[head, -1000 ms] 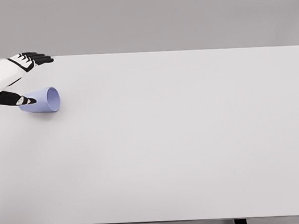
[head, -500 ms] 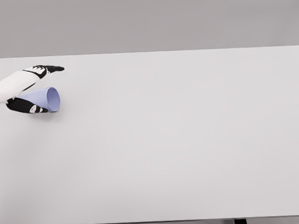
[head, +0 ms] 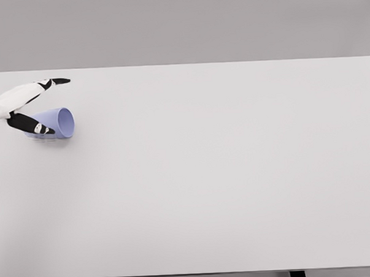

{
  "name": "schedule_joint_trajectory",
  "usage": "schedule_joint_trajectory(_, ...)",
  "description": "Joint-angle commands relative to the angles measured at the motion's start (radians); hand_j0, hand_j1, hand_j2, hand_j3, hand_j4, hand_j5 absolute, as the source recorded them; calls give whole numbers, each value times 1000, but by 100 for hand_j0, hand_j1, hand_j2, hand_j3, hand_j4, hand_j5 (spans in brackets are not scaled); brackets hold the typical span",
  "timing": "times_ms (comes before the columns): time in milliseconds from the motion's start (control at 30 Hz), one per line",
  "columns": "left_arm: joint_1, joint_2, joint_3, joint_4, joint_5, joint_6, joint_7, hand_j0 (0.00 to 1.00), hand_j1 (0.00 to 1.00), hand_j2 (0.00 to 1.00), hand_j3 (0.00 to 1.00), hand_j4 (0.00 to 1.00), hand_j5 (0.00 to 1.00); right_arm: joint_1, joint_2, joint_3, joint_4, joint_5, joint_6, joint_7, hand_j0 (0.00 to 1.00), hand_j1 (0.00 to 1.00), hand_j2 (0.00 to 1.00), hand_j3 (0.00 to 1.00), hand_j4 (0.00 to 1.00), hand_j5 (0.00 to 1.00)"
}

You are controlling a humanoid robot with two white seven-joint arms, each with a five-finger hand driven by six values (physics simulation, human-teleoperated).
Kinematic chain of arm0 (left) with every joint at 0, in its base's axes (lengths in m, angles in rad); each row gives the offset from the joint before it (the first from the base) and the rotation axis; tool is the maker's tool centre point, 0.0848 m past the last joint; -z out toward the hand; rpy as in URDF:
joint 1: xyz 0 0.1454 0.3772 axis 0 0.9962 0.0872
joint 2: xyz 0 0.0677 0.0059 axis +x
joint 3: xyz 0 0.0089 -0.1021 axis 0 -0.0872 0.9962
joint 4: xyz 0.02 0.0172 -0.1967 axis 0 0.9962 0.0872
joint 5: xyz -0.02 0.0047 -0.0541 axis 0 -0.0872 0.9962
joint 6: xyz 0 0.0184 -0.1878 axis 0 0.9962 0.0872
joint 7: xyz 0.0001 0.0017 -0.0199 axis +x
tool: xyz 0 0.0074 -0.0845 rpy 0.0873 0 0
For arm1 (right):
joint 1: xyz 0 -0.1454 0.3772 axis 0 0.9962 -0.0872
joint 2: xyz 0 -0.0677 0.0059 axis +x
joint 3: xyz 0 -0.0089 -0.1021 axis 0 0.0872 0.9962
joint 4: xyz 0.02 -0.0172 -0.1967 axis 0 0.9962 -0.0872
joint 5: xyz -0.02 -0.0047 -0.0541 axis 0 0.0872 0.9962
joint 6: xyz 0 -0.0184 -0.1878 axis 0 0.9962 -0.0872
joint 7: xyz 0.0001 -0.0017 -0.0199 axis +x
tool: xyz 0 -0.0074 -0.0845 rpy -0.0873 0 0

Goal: Flip the cup with left arm and place it on the table

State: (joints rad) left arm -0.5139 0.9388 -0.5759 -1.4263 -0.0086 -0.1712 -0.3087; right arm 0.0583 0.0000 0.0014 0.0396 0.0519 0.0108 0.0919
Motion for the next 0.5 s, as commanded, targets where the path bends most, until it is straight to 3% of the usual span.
schedule_joint_trajectory(0,0,-21,-30,46,2,22,-1,100,100,100,100,100,100,0,0,0,0,0,0,0,100,100,100,100,100,100)
schedule_joint_trajectory(267,-3,-26,-33,87,2,24,-32,100,100,100,100,100,100,-2,0,0,0,0,0,0,100,100,100,100,100,100)
schedule_joint_trajectory(467,-41,-61,-78,148,2,33,-32,100,100,100,100,100,100,0,0,0,0,0,0,0,100,100,100,100,100,100)
